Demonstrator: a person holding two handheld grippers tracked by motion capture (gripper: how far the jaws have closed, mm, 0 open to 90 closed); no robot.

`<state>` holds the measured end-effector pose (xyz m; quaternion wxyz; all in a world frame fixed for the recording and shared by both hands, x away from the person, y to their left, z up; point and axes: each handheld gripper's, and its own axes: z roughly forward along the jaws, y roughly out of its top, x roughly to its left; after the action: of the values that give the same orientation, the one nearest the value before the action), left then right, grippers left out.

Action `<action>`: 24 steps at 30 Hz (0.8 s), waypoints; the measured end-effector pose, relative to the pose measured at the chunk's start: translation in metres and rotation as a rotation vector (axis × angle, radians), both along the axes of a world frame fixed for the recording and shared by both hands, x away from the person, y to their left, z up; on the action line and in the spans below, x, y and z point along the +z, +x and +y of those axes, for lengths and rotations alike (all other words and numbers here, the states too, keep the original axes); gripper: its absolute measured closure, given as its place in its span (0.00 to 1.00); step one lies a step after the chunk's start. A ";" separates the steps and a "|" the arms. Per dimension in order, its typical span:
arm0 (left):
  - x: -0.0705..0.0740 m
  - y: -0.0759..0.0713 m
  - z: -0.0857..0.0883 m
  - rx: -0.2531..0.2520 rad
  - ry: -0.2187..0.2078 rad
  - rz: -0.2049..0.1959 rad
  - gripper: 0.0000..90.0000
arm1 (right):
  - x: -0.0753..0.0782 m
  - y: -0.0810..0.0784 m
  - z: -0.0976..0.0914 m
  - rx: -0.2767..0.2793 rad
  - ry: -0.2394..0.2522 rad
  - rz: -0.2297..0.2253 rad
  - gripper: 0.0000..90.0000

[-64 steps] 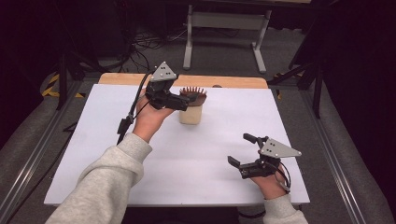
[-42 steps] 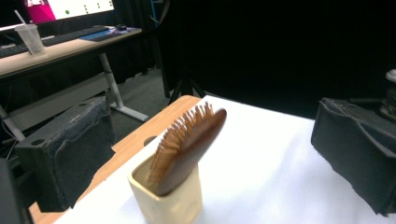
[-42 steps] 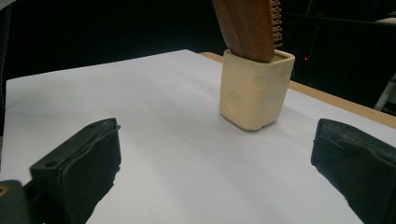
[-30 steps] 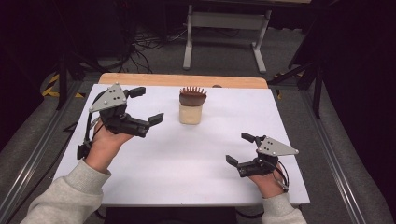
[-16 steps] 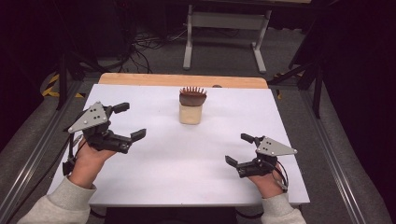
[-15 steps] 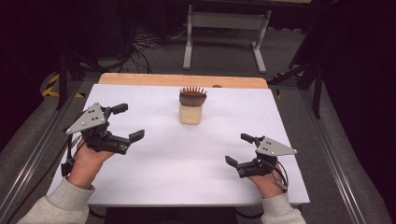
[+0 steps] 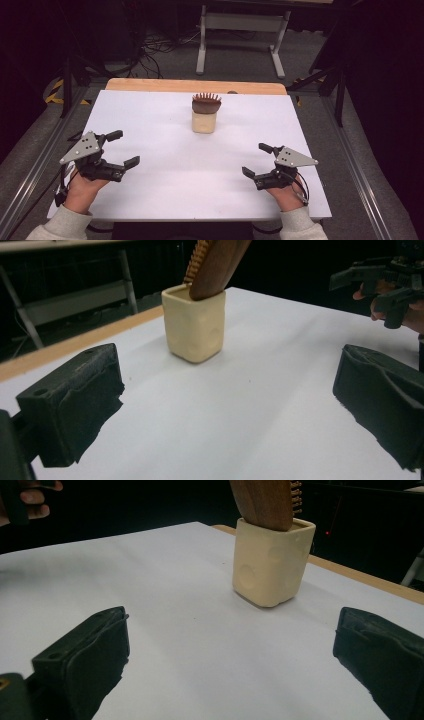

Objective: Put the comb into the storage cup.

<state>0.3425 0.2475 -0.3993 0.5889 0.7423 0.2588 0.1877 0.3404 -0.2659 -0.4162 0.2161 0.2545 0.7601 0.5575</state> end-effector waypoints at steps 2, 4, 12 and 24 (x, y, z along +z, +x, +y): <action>-0.003 0.000 0.001 0.003 -0.008 0.001 0.01 | -0.001 0.000 0.000 -0.004 -0.004 0.002 0.02; -0.013 -0.003 0.003 0.027 -0.001 0.005 0.01 | -0.002 0.001 -0.001 -0.005 -0.009 0.010 0.02; -0.041 -0.006 0.002 0.041 0.019 0.022 0.01 | -0.005 0.002 -0.002 -0.003 -0.013 0.014 0.02; -0.063 -0.008 0.015 0.085 -0.010 0.043 0.01 | -0.012 0.005 -0.006 -0.005 -0.011 0.031 0.02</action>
<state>0.3345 0.2625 -0.4624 0.5782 0.7316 0.3039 0.1952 0.3454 -0.2716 -0.4280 0.2071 0.2638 0.7656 0.5490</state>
